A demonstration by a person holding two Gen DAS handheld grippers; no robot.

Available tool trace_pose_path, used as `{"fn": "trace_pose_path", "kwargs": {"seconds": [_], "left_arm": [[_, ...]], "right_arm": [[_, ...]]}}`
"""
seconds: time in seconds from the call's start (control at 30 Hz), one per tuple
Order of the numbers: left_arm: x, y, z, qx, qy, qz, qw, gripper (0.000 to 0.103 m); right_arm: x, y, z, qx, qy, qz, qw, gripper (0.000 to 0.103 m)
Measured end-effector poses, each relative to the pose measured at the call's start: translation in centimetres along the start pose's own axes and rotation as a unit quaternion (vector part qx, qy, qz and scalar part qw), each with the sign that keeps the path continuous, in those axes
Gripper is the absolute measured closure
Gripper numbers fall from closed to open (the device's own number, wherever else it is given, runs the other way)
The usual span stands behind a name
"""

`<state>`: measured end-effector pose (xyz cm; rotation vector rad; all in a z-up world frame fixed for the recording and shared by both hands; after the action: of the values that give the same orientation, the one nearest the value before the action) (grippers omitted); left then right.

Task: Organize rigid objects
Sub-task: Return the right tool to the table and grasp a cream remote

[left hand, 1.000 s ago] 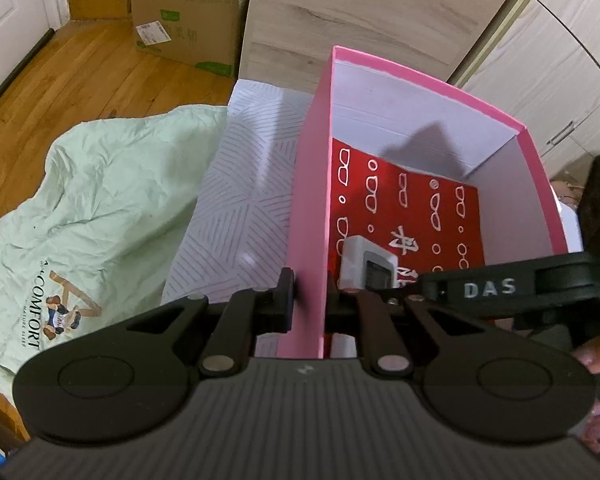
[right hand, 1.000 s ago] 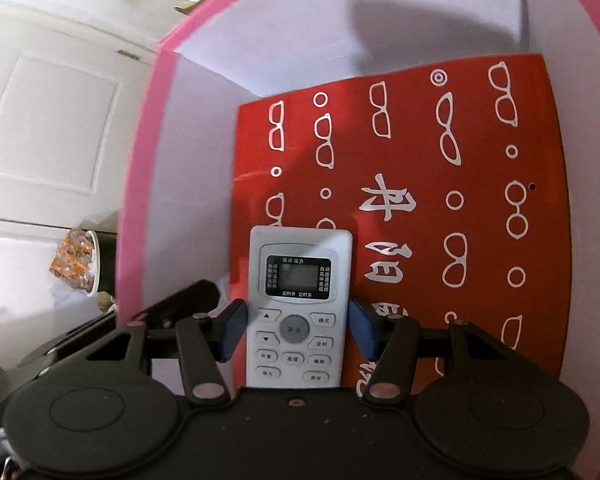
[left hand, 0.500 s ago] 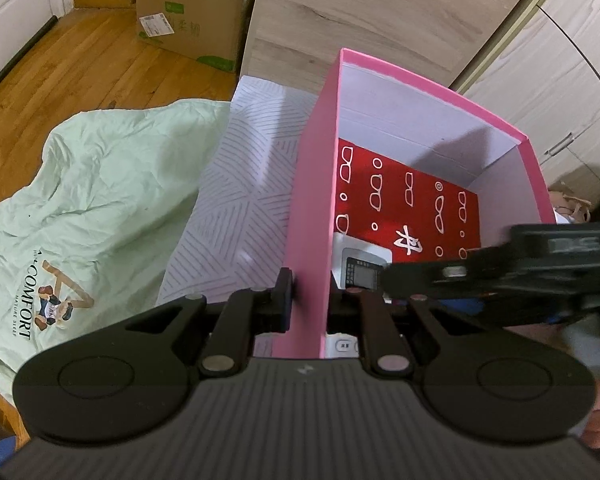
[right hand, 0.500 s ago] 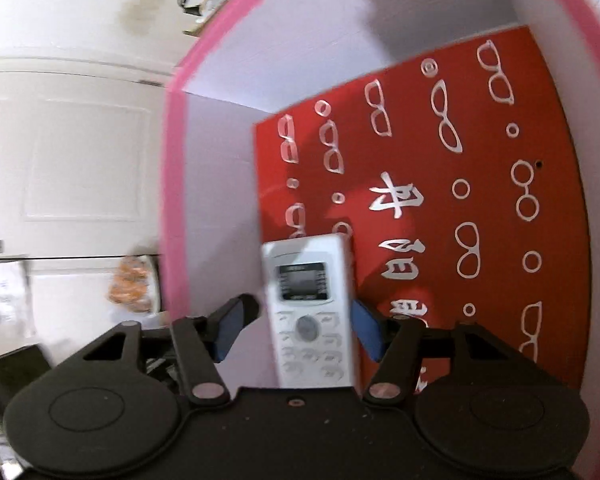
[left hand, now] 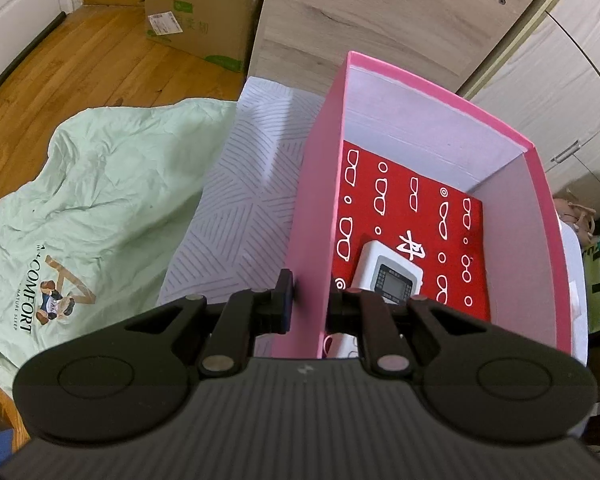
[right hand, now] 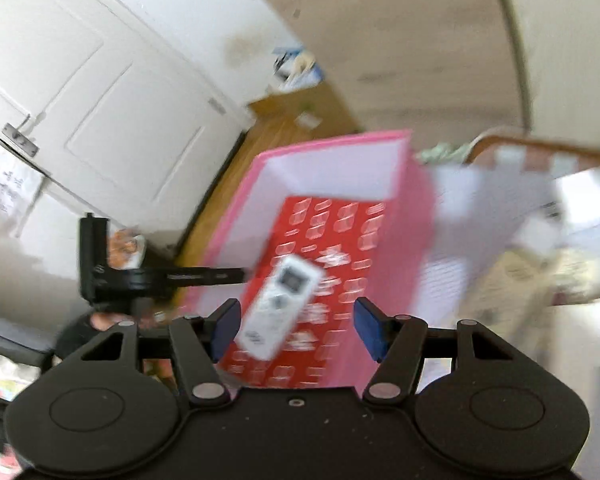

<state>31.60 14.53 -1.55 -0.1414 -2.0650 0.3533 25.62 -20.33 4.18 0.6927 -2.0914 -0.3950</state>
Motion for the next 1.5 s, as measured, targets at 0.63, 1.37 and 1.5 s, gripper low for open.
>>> {"fn": "trace_pose_path", "kwargs": {"seconds": [0.63,1.37,1.5], "left_arm": [[0.2,-0.6,-0.3,0.003,-0.007,-0.017,0.9998,0.091],[-0.3,-0.9,-0.5,-0.002,-0.009,-0.024,0.9997,0.091],[-0.2,-0.8,-0.5,-0.004,-0.010,-0.024,0.9997,0.091]], "right_arm": [[3.6,-17.3,6.5,-0.117,0.001,0.056,0.992,0.058],[2.5,-17.9,6.5,-0.128,-0.016,-0.035,0.991,0.084],[2.0,-15.8,6.0,-0.094,-0.008,-0.025,0.995,0.084]]}}
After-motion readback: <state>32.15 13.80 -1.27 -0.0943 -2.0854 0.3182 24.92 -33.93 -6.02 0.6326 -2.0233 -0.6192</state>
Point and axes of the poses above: each gripper's, at about its wrist camera, not at the fingertips, and x roughly against the way its jaws point, y to its left, z to its underside, the point moved 6 cm from there along -x, roughly the way its jaws point, and after that the axes turned 3 degrees about -y, right-handed, at the moved point
